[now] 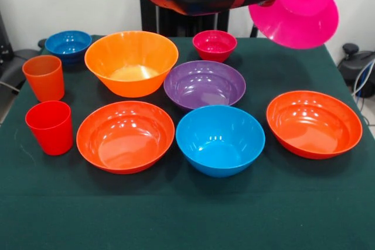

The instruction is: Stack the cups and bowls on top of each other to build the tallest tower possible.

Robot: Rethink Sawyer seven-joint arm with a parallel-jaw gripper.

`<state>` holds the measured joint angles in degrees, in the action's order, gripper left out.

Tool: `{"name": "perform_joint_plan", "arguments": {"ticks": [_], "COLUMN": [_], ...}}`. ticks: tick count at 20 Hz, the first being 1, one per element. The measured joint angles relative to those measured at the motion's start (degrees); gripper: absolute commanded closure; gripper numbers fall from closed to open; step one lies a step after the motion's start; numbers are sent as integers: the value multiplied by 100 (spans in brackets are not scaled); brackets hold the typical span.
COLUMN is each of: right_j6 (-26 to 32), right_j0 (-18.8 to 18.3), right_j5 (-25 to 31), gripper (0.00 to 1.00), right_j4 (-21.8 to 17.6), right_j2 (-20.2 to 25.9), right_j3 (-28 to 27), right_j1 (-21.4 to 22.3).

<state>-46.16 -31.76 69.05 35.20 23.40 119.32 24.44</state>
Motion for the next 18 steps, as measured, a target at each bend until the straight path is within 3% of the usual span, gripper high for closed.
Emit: {"name": "perform_joint_plan", "arguments": {"ticks": [6, 18], "right_j6": [-336, -2787], "right_j0": [82, 124], "right_j5": [1, 115], "gripper": [100, 100], "right_j4": [103, 230], "right_j2": [-1, -65], "right_j3": [-16, -14], "right_j1": [-3, 289]}}
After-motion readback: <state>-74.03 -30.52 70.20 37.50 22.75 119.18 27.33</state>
